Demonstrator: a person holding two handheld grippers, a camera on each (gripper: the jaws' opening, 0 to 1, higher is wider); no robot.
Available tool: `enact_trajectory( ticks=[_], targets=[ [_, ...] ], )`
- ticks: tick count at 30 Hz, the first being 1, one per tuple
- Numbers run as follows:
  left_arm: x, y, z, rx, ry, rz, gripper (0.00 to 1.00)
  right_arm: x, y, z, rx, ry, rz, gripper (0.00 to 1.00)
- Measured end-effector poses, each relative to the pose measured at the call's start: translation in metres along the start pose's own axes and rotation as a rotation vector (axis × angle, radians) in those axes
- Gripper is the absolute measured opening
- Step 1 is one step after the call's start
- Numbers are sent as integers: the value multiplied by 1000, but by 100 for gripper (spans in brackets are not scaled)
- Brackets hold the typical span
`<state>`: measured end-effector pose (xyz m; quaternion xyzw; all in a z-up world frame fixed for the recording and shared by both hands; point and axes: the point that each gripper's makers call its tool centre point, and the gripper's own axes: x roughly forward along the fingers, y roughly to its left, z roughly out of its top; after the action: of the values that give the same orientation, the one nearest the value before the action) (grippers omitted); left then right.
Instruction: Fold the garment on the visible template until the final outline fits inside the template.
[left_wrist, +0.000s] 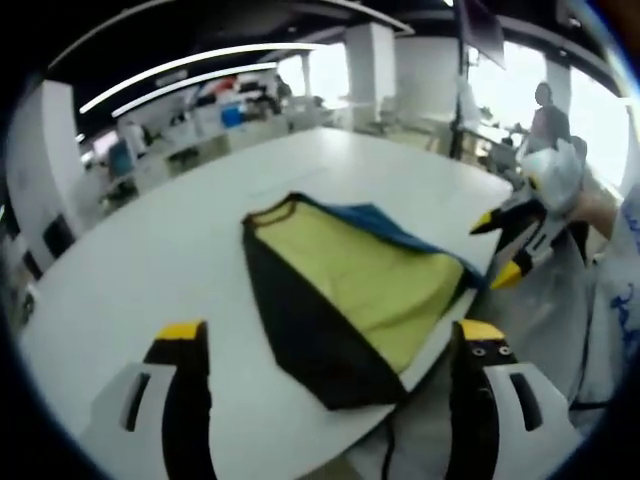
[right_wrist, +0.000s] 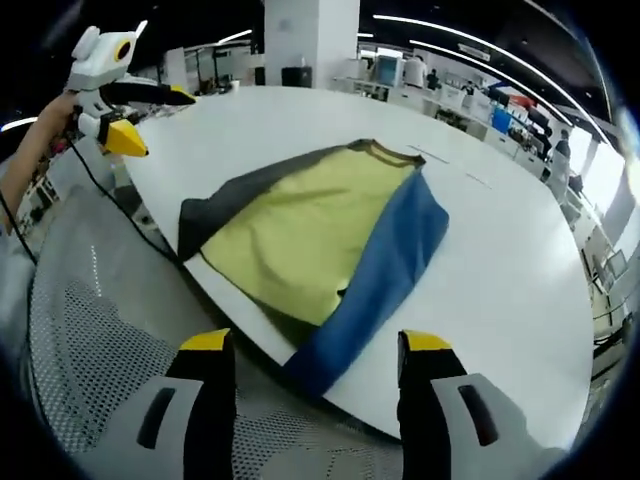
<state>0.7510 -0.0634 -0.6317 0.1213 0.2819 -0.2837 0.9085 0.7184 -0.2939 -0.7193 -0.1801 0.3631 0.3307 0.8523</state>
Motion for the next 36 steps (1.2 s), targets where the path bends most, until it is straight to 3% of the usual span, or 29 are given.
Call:
enact_trajectory(
  ticks=[6, 15, 25, 36],
  targets=[
    [-1, 3, -4, -8, 5, -2, 96, 6, 2, -6, 17, 27, -5, 56],
    [-2, 9, -6, -10, -4, -2, 95, 10, 4, -17, 52, 98, -14, 38],
    [-1, 17, -12, -21, -7, -19, 93, 21, 9, -14, 55, 121, -33, 32],
    [-2, 29, -19, -39, -7, -26, 93, 26, 1, -18, 53, 152, -84, 21]
  ],
)
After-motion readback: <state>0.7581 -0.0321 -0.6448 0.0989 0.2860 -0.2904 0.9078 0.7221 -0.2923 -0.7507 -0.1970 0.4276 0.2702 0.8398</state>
